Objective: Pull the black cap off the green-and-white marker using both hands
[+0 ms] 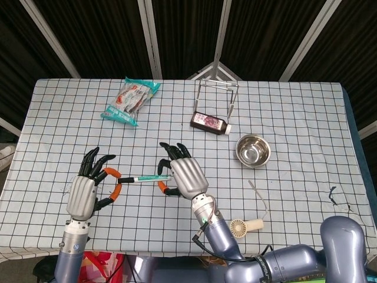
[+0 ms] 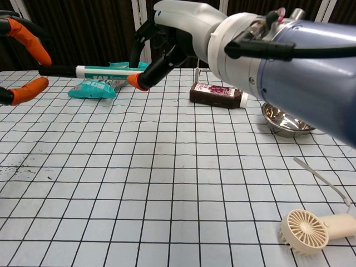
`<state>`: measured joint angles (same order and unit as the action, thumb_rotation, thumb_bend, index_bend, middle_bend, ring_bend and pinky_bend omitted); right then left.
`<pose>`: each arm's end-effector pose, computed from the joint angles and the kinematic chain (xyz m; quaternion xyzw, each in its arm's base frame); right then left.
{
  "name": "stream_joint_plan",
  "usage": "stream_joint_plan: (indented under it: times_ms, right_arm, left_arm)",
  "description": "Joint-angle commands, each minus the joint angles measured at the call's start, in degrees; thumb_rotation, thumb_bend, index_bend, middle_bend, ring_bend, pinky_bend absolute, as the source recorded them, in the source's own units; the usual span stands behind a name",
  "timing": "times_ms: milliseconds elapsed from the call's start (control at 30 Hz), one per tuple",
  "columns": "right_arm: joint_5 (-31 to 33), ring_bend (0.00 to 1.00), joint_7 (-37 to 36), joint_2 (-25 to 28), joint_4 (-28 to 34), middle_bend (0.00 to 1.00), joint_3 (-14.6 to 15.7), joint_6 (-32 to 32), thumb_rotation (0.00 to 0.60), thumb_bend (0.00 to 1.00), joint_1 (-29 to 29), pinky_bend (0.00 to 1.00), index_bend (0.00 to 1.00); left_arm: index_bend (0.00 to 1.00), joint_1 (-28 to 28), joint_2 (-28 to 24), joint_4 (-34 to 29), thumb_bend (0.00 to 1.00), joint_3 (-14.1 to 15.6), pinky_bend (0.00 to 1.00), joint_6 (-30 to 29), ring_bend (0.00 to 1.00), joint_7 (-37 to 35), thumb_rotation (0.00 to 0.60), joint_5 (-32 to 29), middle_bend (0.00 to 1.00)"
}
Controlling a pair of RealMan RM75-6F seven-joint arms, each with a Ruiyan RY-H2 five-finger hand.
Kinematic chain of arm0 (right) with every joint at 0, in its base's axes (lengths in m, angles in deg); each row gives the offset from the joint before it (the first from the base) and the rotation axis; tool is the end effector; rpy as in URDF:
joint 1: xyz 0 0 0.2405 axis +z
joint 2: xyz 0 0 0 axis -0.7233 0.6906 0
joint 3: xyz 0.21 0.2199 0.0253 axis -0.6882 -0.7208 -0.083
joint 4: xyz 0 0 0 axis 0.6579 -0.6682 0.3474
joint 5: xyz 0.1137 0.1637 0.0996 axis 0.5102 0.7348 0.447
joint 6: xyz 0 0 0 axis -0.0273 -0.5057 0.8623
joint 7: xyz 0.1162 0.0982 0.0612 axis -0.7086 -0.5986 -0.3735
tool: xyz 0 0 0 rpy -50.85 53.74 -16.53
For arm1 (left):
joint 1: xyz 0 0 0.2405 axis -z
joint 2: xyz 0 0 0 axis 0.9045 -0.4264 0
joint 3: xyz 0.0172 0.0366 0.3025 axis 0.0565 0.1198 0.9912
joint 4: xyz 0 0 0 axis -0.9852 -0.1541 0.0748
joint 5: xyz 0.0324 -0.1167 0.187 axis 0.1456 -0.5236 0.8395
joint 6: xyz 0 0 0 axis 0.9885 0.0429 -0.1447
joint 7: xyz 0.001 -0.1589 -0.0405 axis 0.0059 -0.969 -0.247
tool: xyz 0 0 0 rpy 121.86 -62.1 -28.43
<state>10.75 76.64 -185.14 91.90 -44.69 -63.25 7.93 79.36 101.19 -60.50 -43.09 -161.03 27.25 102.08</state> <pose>0.0193 -0.3376 -0.0249 0.6367 -0.4922 0.5036 0.3143 -0.1854 0.2501 0.0306 -0.5298 -0.3837 -0.6178 0.4363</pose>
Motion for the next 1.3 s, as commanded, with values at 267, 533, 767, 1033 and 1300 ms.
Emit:
stream_joint_plan:
  times_ms: [267,533,767,1033,1300]
  right_arm:
    - [-0.1,0.13,-0.4,0.4,0.2,0.11,0.2,-0.1,0.6,0.5,0.1,0.0,0.71]
    - [-0.2,0.13,-1.2,1.0,0.6,0.11,0.6,-0.2,0.6,0.5,-0.3,0.0,0.71]
    - [-0.6,0.13,-2.2,1.0,0.1,0.11,1.0,0.1,0.6,0.5,-0.6,0.0,0.71]
    - [-1.0,0.13,-2.6,1.0,-0.1,0.11,1.1,0.1,0.6,0.5,-0.6,0.0,0.72]
    - [-0.8,0.13,-2.7,1.1,-0.2,0.11,1.3,0.0,0.6,0.5,-0.8,0.0,0.72]
  left_arm:
    - [0.49,0.7,0.7,0.2,0.48,0.0,0.0,0.3,0.0,0.4,0.6,-0.2,0.21]
    - [0.51,1.8,1.9,0.6,0.48,-0.1,0.0,0.9,0.0,0.6,0.6,-0.1,0.22]
    - [0.52,2.0,2.4,0.9,0.48,0.0,0.0,0.0,0.0,1.0,0.6,0.5,0.23]
    - [0.53,1.9,2.5,1.3,0.48,0.0,0.0,-0.3,0.0,0.9,0.6,-0.1,0.23]
    - [0.54,2.1,2.9,2.1,0.54,0.1,0.0,-0.2,0.0,0.3,0.6,-0.5,0.23]
